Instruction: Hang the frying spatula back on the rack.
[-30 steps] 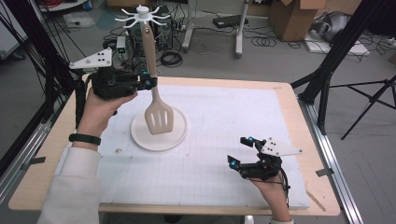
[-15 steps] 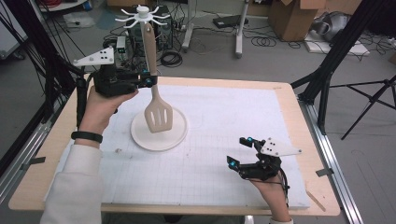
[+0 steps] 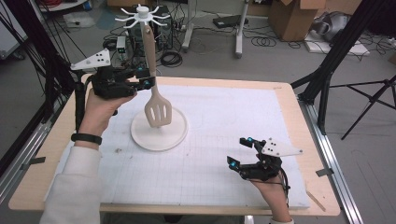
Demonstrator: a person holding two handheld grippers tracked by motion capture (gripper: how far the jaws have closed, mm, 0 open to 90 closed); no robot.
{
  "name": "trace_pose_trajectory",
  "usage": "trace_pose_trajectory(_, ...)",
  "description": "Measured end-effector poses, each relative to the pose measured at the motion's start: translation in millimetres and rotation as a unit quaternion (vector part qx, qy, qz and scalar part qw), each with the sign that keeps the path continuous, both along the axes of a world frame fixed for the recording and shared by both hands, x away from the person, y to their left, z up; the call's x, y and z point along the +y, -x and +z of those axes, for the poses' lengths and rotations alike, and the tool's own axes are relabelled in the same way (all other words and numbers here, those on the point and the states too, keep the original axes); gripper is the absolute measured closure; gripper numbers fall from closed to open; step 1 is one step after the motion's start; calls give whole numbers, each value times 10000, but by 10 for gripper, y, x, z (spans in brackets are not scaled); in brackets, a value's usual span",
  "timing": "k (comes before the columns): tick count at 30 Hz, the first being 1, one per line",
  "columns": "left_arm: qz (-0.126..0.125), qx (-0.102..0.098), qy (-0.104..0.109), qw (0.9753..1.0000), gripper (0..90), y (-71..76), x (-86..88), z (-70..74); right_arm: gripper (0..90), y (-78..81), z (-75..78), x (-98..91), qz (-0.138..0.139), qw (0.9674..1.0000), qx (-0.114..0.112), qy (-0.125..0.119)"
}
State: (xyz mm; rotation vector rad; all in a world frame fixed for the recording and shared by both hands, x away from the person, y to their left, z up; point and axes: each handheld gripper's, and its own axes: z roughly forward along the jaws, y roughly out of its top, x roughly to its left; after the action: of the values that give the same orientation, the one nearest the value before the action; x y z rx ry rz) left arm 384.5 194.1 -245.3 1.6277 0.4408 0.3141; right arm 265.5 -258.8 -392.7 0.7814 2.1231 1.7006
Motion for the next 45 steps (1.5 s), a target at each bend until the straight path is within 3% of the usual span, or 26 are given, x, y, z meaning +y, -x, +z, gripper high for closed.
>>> trace_pose_trajectory(1, 145, 25, -153, 9998, 448, 48, 23, -14, 150, 2, -1, -2, 4, 10000, 5, -4)
trace_pose_trajectory(5, 221, -14, -177, 9996, 385, 144, 89, -57, 150, 5, -6, -9, 6, 10000, -10, 12)
trace_pose_trajectory(6, 220, 15, -162, 9996, 326, 179, 114, -77, 150, 12, -4, -20, 0, 10000, -2, -14)
trace_pose_trajectory(12, -10, -85, -304, 9995, 258, 461, 181, -280, 150, 10, 3, -50, -22, 10000, -14, -58)
trace_pose_trajectory(15, -230, -108, -273, 9993, 233, 610, 200, -444, 150, 1, 4, -53, -38, 10000, -27, -68)
trace_pose_trajectory(16, -369, -73, -263, 9989, 226, 701, 206, -584, 150, -9, 0, -49, -39, 10000, -35, -35)
trace_pose_trajectory(17, -369, -73, -263, 9989, 220, 701, 206, -584, 150, -9, 0, -49, -39, 10000, -35, -35)
trace_pose_trajectory(25, -800, 125, -71, 9967, 199, 1010, 189, -1133, 149, -14, -8, -12, 16, 10000, -48, 19)
trace_pose_trajectory(28, -915, 199, -59, 9956, 196, 1064, 172, -1300, 150, -18, -13, -8, 0, 10000, -37, 59)
trace_pose_trajectory(33, -824, 225, -56, 9963, 198, 1100, 193, -1503, 150, -10, -23, -14, 10, 10000, -17, 80)
trace_pose_trajectory(40, -655, 217, -12, 9976, 202, 1105, 277, -1606, 150, -14, -40, -12, 19, 9999, -13, 133)
trace_pose_trajectory(45, -683, 254, 29, 9973, 202, 1111, 312, -1644, 150, -13, -51, -3, 10, 9999, -2, 139)
